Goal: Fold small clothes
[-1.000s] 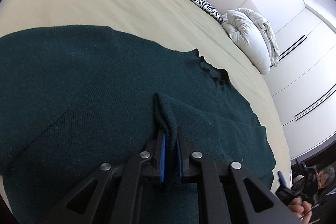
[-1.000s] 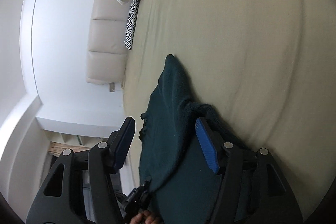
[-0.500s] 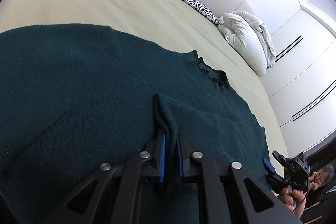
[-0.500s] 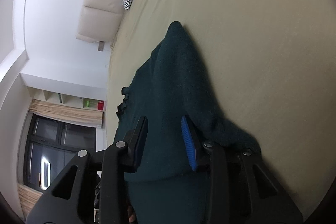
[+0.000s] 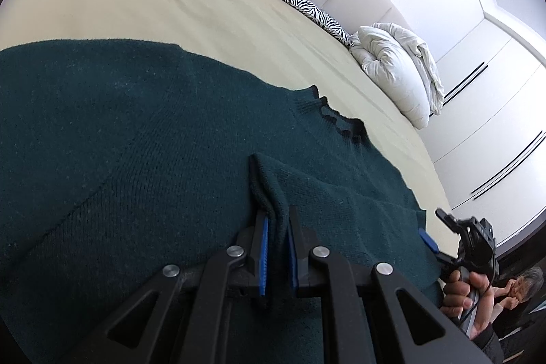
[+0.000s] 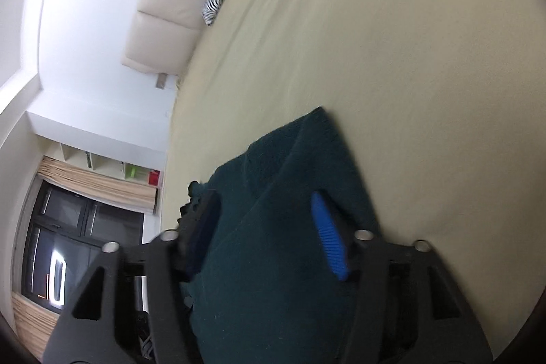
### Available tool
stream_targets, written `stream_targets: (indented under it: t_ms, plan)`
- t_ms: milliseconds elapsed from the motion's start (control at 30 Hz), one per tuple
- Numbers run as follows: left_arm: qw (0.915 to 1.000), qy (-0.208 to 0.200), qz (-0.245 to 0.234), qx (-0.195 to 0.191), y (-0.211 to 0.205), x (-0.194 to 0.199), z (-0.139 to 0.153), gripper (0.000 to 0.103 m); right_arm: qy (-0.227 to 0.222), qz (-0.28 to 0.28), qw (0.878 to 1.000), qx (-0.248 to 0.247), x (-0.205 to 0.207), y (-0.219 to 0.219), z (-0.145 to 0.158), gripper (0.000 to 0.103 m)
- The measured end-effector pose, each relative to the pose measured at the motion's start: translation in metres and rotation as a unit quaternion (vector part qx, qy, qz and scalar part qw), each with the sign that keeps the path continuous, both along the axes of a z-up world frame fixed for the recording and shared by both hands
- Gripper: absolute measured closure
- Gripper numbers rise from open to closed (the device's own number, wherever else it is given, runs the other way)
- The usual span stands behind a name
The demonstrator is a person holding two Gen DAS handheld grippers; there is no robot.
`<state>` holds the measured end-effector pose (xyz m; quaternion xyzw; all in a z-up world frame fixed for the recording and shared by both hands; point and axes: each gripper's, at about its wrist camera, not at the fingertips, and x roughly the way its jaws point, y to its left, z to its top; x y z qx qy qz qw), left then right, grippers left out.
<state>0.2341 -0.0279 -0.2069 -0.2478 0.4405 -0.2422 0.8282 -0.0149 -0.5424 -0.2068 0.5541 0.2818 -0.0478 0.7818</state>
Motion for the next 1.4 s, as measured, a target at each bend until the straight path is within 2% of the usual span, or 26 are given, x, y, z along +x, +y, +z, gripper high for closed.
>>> stream_targets:
  t_ms: [67, 133, 200, 267, 300, 333, 367, 400, 433, 500, 533, 600, 633, 700, 767, 833, 933, 967, 1033, 1100, 1133, 1200, 1267, 1333, 1400]
  plan:
    - [0.9999, 0.004, 0.002, -0.014, 0.006, -0.003, 0.007, 0.079, 0.008, 0.002, 1.000, -0.015, -0.012, 0.004, 0.011, 0.050]
    - [0.9985, -0.007, 0.033, -0.042, 0.026, -0.015, 0.026, 0.043, 0.033, -0.018, 0.997, -0.065, -0.029, 0.012, 0.033, 0.048]
    - [0.9945, -0.040, 0.064, -0.072, 0.054, -0.035, 0.052, 0.027, 0.014, -0.028, 0.992, -0.119, -0.050, 0.027, 0.064, 0.048]
    - [0.9901, -0.064, 0.092, -0.084, 0.086, -0.057, 0.071, 0.025, 0.000, -0.039, 0.980, -0.194, -0.069, 0.053, 0.097, 0.046]
    - [0.9873, -0.067, 0.109, -0.094, 0.106, -0.069, 0.077, 0.025, -0.008, -0.045, 0.971, -0.236, -0.077, 0.067, 0.115, 0.040]
    - [0.9839, -0.067, 0.127, -0.107, 0.127, -0.081, 0.079, 0.025, -0.017, -0.054, 0.960, -0.275, -0.086, 0.082, 0.132, 0.029]
    - [0.9796, -0.064, 0.151, -0.116, 0.152, -0.095, 0.079, 0.025, -0.026, -0.068, 0.945, -0.319, -0.093, 0.101, 0.150, 0.021]
    - [0.9762, -0.061, 0.171, -0.119, 0.171, -0.105, 0.077, 0.025, -0.037, -0.085, 0.931, -0.354, -0.098, 0.118, 0.165, 0.006]
    - [0.9711, -0.057, 0.197, -0.122, 0.194, -0.118, 0.073, 0.025, -0.051, -0.099, 0.919, -0.378, -0.103, 0.132, 0.177, 0.000]
    - [0.9570, -0.035, 0.251, -0.140, 0.239, -0.143, 0.058, 0.025, -0.087, -0.120, 0.893, -0.425, -0.110, 0.163, 0.201, 0.000]
    - [0.9485, -0.023, 0.276, -0.154, 0.260, -0.154, 0.049, 0.025, -0.096, -0.113, 0.886, -0.439, -0.107, 0.176, 0.211, 0.000]
    - [0.9312, -0.002, 0.316, -0.182, 0.293, -0.175, 0.031, 0.025, -0.106, -0.079, 0.892, -0.432, -0.101, 0.189, 0.226, 0.000]
    - [0.9239, 0.006, 0.330, -0.193, 0.306, -0.183, 0.023, 0.025, -0.113, -0.060, 0.900, -0.416, -0.097, 0.195, 0.231, 0.000]
    - [0.9094, 0.020, 0.358, -0.211, 0.325, -0.195, 0.009, 0.025, -0.123, -0.020, 0.924, -0.361, -0.086, 0.209, 0.236, 0.000]
    - [0.8921, 0.031, 0.383, -0.238, 0.339, -0.200, -0.002, 0.030, -0.130, 0.025, 0.942, -0.309, -0.079, 0.222, 0.236, 0.000]
    - [0.8755, 0.033, 0.403, -0.264, 0.349, -0.200, -0.006, 0.031, -0.121, 0.047, 0.952, -0.277, -0.063, 0.240, 0.232, 0.000]
    - [0.8591, 0.030, 0.435, -0.268, 0.366, -0.193, -0.005, 0.031, -0.111, 0.071, 0.964, -0.232, -0.056, 0.262, 0.229, 0.000]
    - [0.8462, 0.037, 0.454, -0.277, 0.371, -0.192, -0.008, 0.031, -0.111, 0.076, 0.966, -0.223, -0.052, 0.268, 0.226, 0.000]
    - [0.8136, 0.062, 0.491, -0.305, 0.379, -0.194, -0.022, 0.038, -0.104, 0.080, 0.969, -0.209, -0.042, 0.280, 0.219, 0.000]
    - [0.7902, 0.076, 0.517, -0.320, 0.378, -0.199, -0.025, 0.041, -0.101, 0.077, 0.972, -0.197, -0.040, 0.284, 0.217, 0.000]
    - [0.7827, 0.079, 0.525, -0.325, 0.375, -0.200, -0.025, 0.040, -0.100, 0.076, 0.973, -0.195, -0.032, 0.290, 0.218, 0.000]
    - [0.7810, 0.084, 0.533, -0.314, 0.374, -0.198, -0.024, 0.040, -0.101, 0.076, 0.973, -0.194, -0.054, 0.283, 0.205, 0.000]
    - [0.7778, 0.091, 0.538, -0.313, 0.369, -0.188, -0.029, 0.040, -0.099, 0.079, 0.973, -0.195, -0.054, 0.285, 0.201, 0.000]
    - [0.7681, 0.085, 0.550, -0.317, 0.372, -0.176, -0.032, 0.040, -0.099, 0.081, 0.973, -0.194, -0.054, 0.285, 0.194, 0.000]
    - [0.7725, 0.087, 0.547, -0.311, 0.374, -0.163, -0.030, 0.040, -0.098, 0.084, 0.973, -0.191, -0.058, 0.282, 0.193, 0.000]
